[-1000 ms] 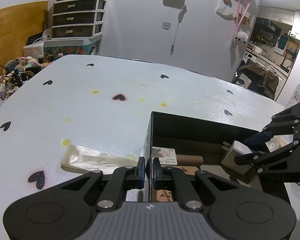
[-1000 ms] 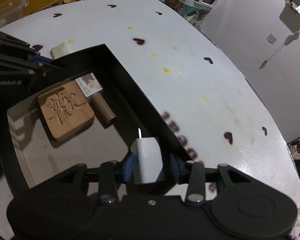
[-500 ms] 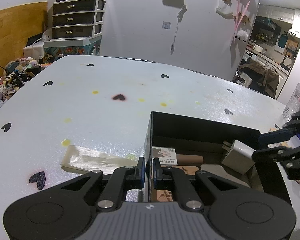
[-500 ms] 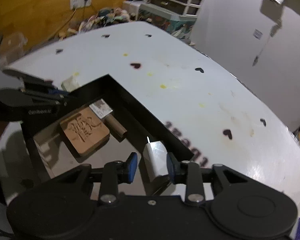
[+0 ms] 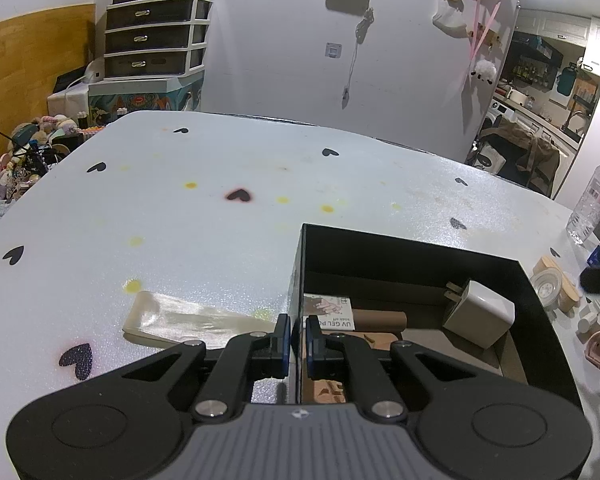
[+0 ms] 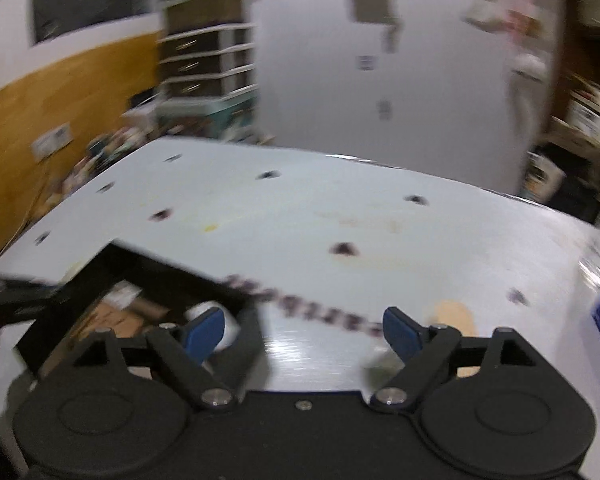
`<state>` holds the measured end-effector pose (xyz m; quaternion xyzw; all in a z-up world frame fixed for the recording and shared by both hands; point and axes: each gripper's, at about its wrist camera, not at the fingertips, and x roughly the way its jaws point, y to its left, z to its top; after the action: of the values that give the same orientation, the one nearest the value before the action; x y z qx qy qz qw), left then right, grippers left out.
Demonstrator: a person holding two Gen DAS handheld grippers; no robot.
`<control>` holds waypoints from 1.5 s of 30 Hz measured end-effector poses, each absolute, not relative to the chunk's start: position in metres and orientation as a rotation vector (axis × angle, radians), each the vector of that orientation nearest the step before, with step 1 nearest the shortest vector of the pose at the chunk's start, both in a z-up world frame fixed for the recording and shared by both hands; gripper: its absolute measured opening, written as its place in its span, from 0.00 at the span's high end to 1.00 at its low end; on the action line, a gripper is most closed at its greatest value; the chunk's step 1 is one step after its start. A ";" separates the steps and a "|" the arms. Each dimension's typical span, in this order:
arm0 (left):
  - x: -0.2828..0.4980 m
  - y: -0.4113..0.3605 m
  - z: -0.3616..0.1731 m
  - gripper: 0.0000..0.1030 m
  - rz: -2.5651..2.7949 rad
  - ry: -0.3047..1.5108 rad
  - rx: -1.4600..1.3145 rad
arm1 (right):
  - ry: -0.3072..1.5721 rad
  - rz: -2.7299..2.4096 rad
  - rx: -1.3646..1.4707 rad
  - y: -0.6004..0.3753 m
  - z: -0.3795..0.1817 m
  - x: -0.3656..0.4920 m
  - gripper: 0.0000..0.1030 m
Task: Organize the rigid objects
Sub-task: 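Move the right gripper to the wooden oval piece and grasp it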
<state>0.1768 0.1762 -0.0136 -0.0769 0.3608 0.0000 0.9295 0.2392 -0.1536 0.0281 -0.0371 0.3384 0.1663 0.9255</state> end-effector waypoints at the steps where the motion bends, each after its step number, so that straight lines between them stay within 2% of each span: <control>1: 0.177 0.176 -0.014 0.93 0.001 0.739 -0.157 | 0.687 0.306 -0.058 -0.162 0.025 0.242 0.16; 4: 0.177 0.176 -0.013 0.93 0.000 0.739 -0.157 | 0.675 0.197 -0.018 -0.187 0.014 0.254 0.25; 8: 0.177 0.176 -0.013 0.93 0.001 0.739 -0.158 | 0.705 0.110 0.042 -0.215 -0.004 0.275 0.42; 9: 0.177 0.177 -0.013 0.93 0.001 0.740 -0.158 | 0.716 0.100 0.049 -0.220 -0.010 0.281 0.43; 22: 0.176 0.179 -0.013 0.93 0.002 0.741 -0.162 | 0.809 0.150 -0.001 -0.225 -0.050 0.330 0.44; 34: 0.176 0.181 -0.013 0.93 0.005 0.742 -0.157 | 0.813 0.169 -0.142 -0.211 -0.051 0.332 0.48; 38: 0.176 0.182 -0.013 0.93 0.006 0.742 -0.155 | 0.822 0.207 -0.190 -0.205 -0.049 0.334 0.56; 45: 0.177 0.180 -0.013 0.93 0.005 0.742 -0.156 | 0.868 0.236 -0.278 -0.198 -0.054 0.340 0.59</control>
<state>0.1766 0.1804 -0.0133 -0.0761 0.3624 0.0027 0.9289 0.3400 -0.1975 -0.0542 -0.1339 0.4180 0.1135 0.8913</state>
